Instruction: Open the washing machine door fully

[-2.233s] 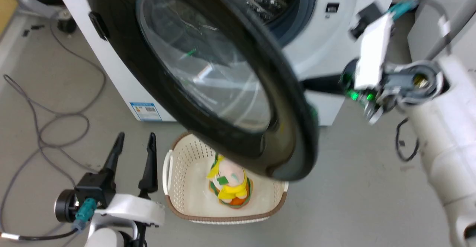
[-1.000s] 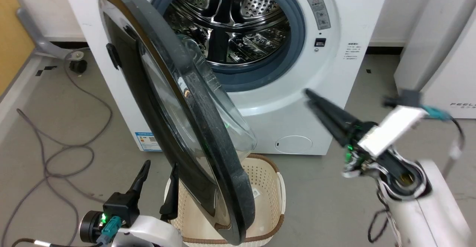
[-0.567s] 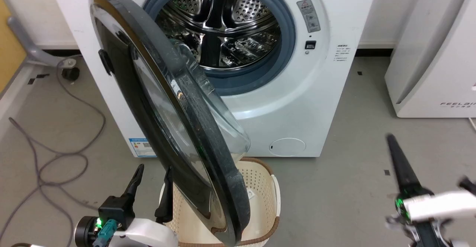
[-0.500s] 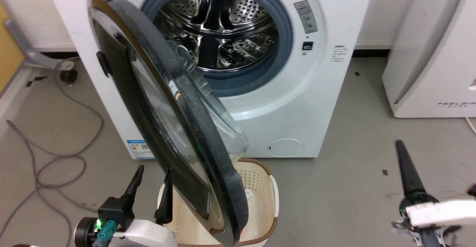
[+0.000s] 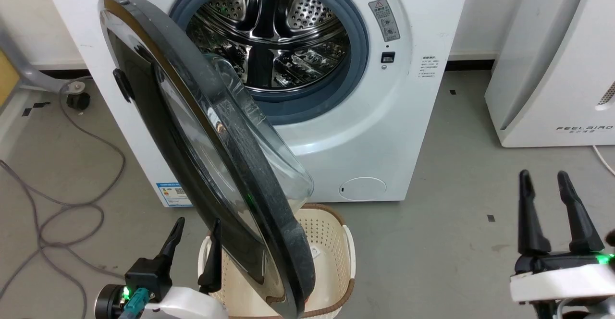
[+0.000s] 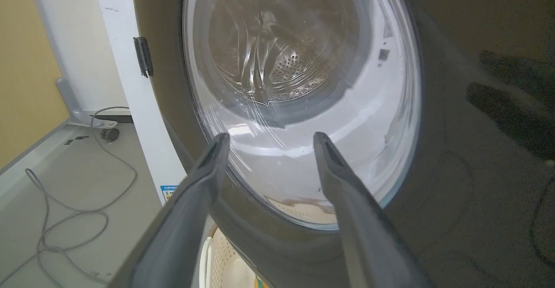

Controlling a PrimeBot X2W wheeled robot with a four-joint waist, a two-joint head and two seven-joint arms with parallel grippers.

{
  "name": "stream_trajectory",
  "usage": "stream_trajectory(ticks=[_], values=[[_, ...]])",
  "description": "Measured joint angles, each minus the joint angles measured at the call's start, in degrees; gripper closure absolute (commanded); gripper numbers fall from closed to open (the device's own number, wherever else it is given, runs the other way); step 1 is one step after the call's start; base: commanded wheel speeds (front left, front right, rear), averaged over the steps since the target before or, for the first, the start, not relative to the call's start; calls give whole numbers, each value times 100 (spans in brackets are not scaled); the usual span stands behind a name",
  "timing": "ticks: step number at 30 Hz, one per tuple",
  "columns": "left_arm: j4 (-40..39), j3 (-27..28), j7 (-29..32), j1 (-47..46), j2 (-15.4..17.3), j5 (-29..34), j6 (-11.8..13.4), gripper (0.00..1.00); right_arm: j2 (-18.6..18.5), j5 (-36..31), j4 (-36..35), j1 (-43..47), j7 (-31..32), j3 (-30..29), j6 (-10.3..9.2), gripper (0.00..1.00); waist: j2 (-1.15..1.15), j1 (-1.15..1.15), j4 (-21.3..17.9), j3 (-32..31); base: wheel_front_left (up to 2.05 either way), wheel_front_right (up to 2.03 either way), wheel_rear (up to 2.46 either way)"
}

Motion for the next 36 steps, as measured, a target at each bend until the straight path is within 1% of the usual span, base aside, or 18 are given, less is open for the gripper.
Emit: stream_trajectory(ticks=[3,7,14,22,23,24,25,26,36], values=[[1,0,0,-1,0,-2,0,0,10,-699,-174,134,82,89,1,0,0,0,24,20,0,0,0],[5,8,0,-1,0,-24,0,0,22,-1120,-178,357,187,276,1,0,0,0,52,38,0,0,0],[23,7,0,-1,0,-32,-1,0,30,-1125,256,662,278,382,1,0,0,0,93,27,0,0,0],[18,15,0,-1,0,-34,-1,0,30,-1098,600,655,248,447,1,0,0,0,92,75,0,0,0],[12,16,0,-1,0,-36,-5,13,30,-1099,614,654,244,449,1,0,0,0,93,79,0,0,0],[7,20,0,-1,0,-41,-7,64,30,-1098,624,652,243,452,1,0,0,0,94,86,0,0,0],[4,18,0,-1,0,-41,-8,78,30,-1098,641,648,243,450,1,0,0,0,94,90,0,0,0],[4,18,0,-1,0,-41,-9,100,30,-1098,656,642,243,453,1,0,0,0,94,92,0,0,0],[-35,25,0,-1,-1,-41,-23,100,30,-1133,708,612,226,503,1,0,0,0,105,96,0,0,0]])
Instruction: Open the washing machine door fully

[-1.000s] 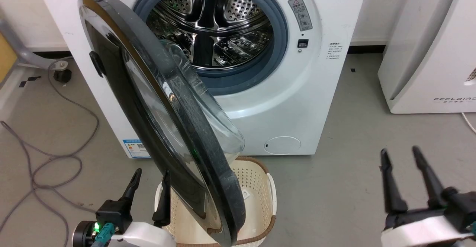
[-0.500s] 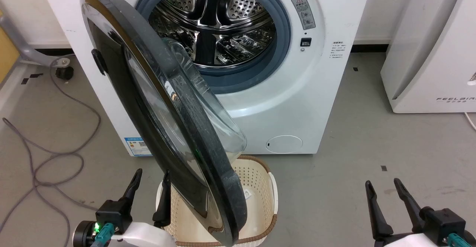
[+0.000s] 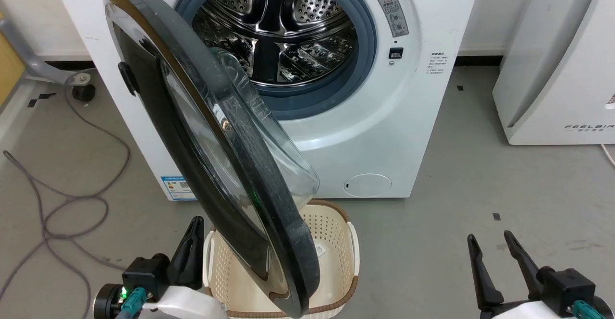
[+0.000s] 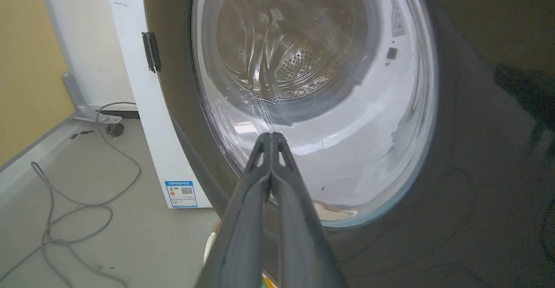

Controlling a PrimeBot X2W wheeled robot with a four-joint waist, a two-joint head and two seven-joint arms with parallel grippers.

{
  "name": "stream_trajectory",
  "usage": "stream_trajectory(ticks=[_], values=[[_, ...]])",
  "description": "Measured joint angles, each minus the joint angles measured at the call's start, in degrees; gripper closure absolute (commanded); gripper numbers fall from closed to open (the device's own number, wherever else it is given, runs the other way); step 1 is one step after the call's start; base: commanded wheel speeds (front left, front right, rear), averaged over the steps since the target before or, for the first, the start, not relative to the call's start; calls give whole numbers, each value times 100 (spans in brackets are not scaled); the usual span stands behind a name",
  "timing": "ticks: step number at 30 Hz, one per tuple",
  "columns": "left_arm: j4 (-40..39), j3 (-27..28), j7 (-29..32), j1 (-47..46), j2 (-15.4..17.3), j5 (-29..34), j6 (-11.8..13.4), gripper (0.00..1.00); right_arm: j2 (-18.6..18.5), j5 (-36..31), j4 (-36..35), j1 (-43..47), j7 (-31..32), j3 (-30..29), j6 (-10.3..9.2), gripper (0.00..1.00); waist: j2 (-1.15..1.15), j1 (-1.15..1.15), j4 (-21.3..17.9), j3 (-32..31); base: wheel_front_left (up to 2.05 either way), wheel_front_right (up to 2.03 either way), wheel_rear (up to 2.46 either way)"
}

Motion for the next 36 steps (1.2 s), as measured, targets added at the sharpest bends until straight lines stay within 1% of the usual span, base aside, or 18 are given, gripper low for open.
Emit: stream_trajectory(ticks=[4,7,11,16,20,24,29,32,36], values=[[-1,41,0,0,1,-30,7,100,0,-29,-2,-5,0,24,0,0,0,0,-2,-11,0,0,0],[-25,119,0,-11,0,-115,65,100,0,-27,-3,-5,0,35,0,0,0,0,-1,-10,0,0,0],[-367,192,1,-121,5,-160,162,100,1,-27,-8,-5,0,31,0,0,0,0,8,-16,0,0,0],[-1222,180,198,-335,55,-160,213,100,1,-24,-13,-5,0,1,0,0,0,0,38,-24,0,0,0],[-2150,171,374,-503,127,-140,281,100,1,-22,-12,-9,0,15,0,0,0,0,42,-19,0,0,0],[-3112,97,509,-725,125,-93,355,100,2,3,-8,-27,-1,19,0,0,0,0,38,-19,0,0,0],[-4095,-76,619,-965,118,-101,361,100,2,3,25,-55,0,86,0,0,0,0,-26,-57,0,0,0],[-4515,-334,727,-1103,115,-108,316,100,3,9,53,-57,-2,92,0,0,0,0,-61,-86,0,0,0],[-4834,-1012,983,-1169,89,-236,166,100,3,20,83,-57,-8,88,0,0,0,0,-74,-101,0,0,0]])
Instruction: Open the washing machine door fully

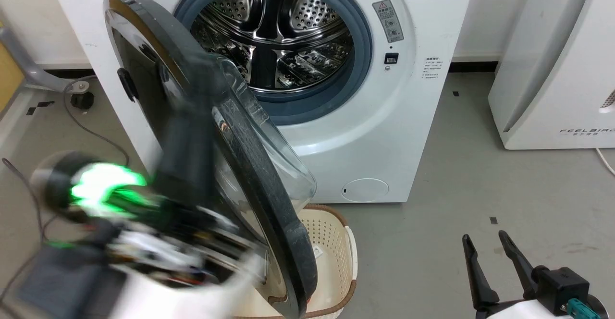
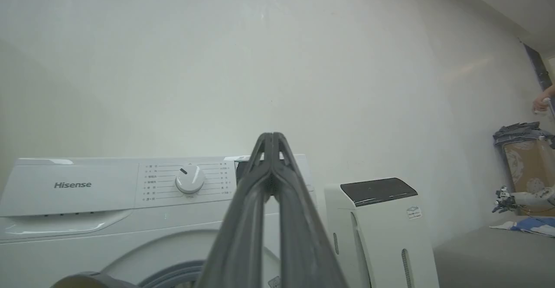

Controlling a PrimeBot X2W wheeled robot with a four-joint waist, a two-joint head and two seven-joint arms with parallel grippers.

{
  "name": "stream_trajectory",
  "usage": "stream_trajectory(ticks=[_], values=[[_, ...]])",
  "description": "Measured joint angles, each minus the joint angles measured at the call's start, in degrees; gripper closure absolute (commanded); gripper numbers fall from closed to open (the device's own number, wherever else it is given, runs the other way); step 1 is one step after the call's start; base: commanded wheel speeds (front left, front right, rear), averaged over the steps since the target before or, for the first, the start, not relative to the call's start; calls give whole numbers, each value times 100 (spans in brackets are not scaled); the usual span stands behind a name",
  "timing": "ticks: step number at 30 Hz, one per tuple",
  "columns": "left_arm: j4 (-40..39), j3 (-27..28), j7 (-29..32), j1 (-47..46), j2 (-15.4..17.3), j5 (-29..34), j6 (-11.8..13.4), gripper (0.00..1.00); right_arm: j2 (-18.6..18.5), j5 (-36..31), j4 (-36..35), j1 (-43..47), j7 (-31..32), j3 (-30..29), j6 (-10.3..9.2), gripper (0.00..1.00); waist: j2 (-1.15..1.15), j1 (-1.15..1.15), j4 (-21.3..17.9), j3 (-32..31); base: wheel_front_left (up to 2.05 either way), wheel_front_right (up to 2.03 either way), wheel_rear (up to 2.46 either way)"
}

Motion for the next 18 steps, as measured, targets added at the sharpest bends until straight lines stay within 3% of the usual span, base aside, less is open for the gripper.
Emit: stream_trajectory(ticks=[6,18], values=[[55,-1039,636,136,-23,-371,-169,100,0,26,59,2,0,30,0,0,0,0,-22,-40,0,0,0],[826,-2341,2040,1028,190,-851,-211,100,0,69,145,1,0,30,0,0,0,0,20,-13,0,0,0]])
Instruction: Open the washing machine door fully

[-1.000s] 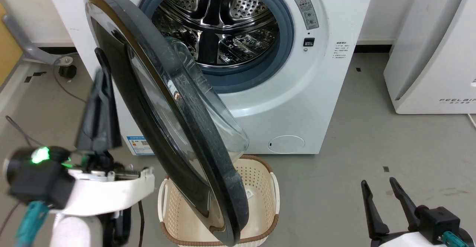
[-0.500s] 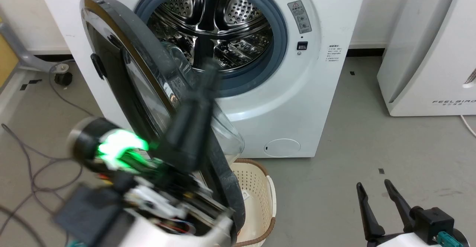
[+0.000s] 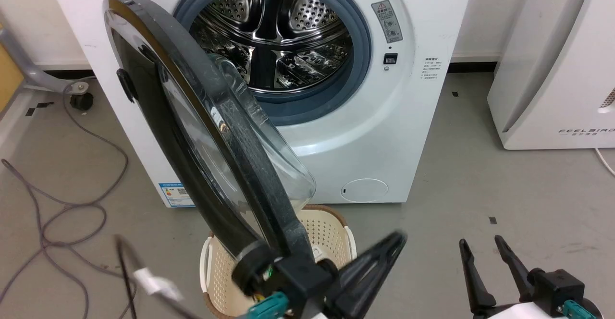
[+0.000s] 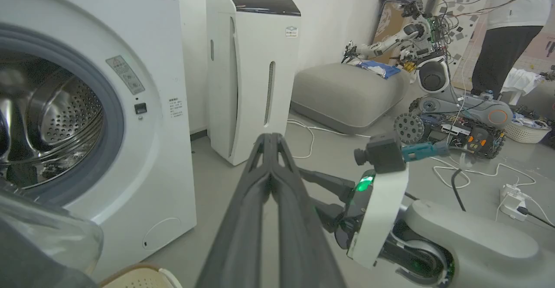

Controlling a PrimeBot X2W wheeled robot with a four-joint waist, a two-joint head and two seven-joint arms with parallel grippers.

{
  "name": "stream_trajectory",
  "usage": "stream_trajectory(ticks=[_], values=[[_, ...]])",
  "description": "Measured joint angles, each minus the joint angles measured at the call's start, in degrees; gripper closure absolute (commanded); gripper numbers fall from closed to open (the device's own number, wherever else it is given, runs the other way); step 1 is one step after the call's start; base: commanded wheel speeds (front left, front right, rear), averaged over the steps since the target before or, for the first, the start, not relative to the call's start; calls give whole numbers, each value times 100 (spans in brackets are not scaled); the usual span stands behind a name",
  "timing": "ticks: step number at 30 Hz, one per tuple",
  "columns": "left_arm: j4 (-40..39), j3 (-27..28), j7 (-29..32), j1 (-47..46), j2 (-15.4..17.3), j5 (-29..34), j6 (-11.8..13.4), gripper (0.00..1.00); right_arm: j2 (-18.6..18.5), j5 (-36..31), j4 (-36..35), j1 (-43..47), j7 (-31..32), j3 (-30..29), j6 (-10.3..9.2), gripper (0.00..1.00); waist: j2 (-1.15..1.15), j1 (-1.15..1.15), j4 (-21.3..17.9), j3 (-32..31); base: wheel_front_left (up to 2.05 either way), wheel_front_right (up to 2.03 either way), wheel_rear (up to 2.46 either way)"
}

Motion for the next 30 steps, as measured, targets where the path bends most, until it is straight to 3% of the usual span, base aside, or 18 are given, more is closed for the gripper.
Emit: stream_trajectory(ticks=[7,15,30], values=[[860,25,178,394,-7,194,543,100,1,29,26,-34,-60,60,0,0,0,0,-39,67,0,0,0],[1655,220,-366,138,-136,339,805,100,1,73,140,-148,-101,84,0,0,0,0,-80,102,0,0,0],[1717,527,-905,381,-148,345,1366,100,2,126,226,-146,-93,48,0,0,0,0,-16,-15,0,0,0]])
